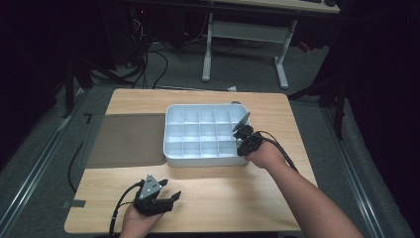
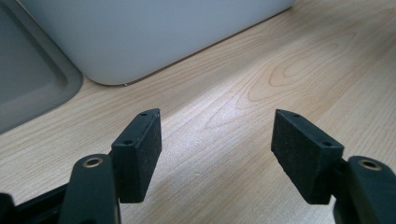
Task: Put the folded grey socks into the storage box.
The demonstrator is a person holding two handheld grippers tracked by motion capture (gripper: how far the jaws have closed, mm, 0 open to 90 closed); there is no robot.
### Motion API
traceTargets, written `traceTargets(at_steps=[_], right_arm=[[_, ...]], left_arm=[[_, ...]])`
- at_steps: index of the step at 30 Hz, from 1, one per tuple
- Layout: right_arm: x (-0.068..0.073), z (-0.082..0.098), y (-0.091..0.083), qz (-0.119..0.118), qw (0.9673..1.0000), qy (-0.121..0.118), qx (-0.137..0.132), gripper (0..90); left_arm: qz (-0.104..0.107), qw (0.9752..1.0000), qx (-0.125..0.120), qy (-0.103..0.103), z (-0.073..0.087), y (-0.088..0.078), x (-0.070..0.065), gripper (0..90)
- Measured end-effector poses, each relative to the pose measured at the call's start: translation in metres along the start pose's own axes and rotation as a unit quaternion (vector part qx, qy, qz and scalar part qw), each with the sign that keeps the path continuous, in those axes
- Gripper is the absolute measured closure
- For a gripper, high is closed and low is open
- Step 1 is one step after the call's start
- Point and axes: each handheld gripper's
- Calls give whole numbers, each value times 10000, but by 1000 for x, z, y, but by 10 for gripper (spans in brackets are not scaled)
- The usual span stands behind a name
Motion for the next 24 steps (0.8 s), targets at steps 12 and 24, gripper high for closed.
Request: traceTargets(at_steps=[12, 24], right_arm=[[-5, 2, -16, -82, 9996, 1, -256, 599], [-9, 6, -42, -90, 9983, -8, -573, 635]], left_arm=[[41, 10000, 13, -4, 0, 0, -1, 341], [55, 10000, 9, -63, 0, 0, 0, 360]])
Point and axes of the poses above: each handheld gripper's, and its own axes: y roughly forward along the jaws, z roughly out of its underside, x roughly to its left, and after that the axes turned 5 degrees about z, right-handed
